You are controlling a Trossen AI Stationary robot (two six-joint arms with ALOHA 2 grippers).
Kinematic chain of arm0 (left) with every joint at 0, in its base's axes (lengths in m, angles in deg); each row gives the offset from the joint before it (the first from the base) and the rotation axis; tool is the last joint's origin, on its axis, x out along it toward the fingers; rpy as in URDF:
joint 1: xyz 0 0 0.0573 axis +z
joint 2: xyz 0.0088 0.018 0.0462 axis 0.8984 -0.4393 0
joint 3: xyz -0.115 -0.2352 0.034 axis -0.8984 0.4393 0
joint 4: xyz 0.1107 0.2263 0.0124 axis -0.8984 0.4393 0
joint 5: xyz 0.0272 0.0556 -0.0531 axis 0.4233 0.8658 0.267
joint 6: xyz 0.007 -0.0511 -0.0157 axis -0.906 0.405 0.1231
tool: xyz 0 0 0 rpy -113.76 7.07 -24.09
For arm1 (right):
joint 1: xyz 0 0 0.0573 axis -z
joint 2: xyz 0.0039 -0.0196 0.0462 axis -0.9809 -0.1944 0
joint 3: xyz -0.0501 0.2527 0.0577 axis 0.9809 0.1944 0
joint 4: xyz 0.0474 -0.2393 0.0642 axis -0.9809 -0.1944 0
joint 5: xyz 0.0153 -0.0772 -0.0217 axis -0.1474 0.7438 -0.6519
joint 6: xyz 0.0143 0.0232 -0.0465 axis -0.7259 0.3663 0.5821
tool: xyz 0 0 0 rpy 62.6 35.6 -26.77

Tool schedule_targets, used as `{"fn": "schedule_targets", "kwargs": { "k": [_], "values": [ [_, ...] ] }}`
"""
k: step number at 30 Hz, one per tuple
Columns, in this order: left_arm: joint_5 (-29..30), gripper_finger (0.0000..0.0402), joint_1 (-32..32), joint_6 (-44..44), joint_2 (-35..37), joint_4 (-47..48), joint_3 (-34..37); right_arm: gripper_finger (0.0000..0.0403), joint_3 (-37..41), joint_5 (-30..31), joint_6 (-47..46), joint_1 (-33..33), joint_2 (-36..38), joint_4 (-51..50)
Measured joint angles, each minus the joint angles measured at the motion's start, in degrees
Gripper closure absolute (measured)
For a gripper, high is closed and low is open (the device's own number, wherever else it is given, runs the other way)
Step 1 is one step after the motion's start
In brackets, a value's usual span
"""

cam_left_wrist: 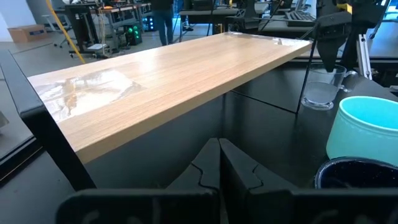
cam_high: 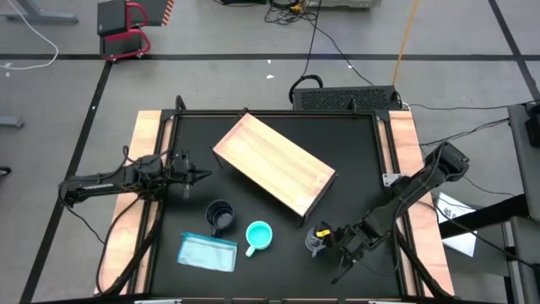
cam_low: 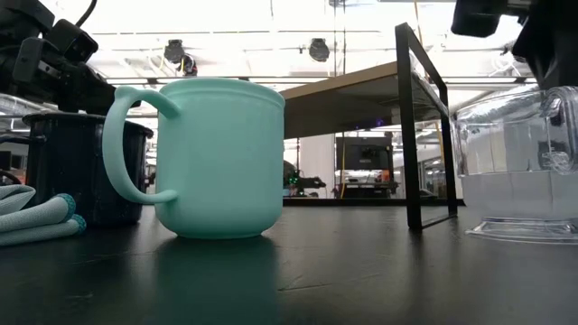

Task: Stack small to large cups/mugs on shelf
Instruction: Put the transparent mug on the shelf

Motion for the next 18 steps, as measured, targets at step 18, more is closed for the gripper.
{"fn": "schedule_targets", "kwargs": {
  "k": [18],
  "values": [
    [0.0, 0.0398, 0.0, 0.0, 0.0, 0.0, 0.0, 0.0398, 0.0, 0.0, -0.9, 0.2, -0.6, -0.1]
  ]
}}
